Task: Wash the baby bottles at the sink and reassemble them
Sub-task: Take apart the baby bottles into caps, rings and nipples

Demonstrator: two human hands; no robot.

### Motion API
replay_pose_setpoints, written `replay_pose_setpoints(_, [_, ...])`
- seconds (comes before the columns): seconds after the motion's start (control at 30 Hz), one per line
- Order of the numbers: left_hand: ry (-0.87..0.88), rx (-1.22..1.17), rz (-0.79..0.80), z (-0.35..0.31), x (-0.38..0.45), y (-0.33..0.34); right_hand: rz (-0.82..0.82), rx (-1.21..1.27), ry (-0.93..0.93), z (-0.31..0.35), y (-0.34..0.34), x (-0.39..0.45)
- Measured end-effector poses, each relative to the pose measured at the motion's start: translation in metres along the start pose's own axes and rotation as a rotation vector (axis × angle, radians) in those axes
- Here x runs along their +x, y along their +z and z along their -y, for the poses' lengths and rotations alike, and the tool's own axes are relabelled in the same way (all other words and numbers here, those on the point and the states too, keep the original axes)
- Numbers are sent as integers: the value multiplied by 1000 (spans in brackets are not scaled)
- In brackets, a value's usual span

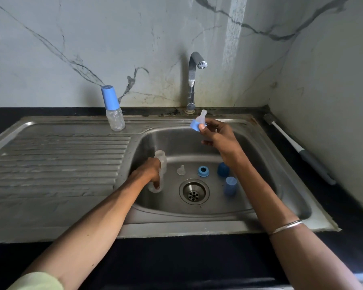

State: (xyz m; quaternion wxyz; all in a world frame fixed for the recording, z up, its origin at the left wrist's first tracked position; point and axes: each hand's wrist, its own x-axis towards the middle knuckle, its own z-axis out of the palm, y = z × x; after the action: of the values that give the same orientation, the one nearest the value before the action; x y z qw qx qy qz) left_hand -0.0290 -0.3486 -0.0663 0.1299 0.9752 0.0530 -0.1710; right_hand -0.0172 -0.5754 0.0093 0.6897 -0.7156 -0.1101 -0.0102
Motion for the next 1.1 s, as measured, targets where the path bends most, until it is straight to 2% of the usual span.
replay_pose_setpoints(0.4, [-52, 96, 70, -10, 4, 14, 11, -20, 7, -4, -1, 1])
replay_pose_setpoints(0.5, [-12, 165, 19, -9, 2, 7, 18, -30, -1, -5, -1, 2])
replay_pose_setpoints(0.6, [50, 194, -135, -11, -6, -10, 10, -47, -9, -6, -1, 3])
replay_pose_setpoints(0.7, [146, 6, -354, -22, -17, -22, 2, -51, 6, -8, 0, 2])
replay_pose_setpoints(0.77, [311, -304, -452, -34, -23, -22, 18, -47, 11, -10, 1, 0])
replay_pose_setpoints(0.83, [468, -614, -477, -48, -35, -21, 55, -60, 15, -10, 4, -3])
replay_pose_setpoints(0.9, [511, -836, -459, -59, -46, -19, 93, -67, 13, -9, 8, -6])
replay_pose_setpoints(0.97, [494, -931, -488, -65, -55, -21, 114, -78, -2, -7, 10, -8])
replay_pose_setpoints(1.1, [472, -829, -599, -61, -67, -32, 151, -127, -30, -4, 10, -9])
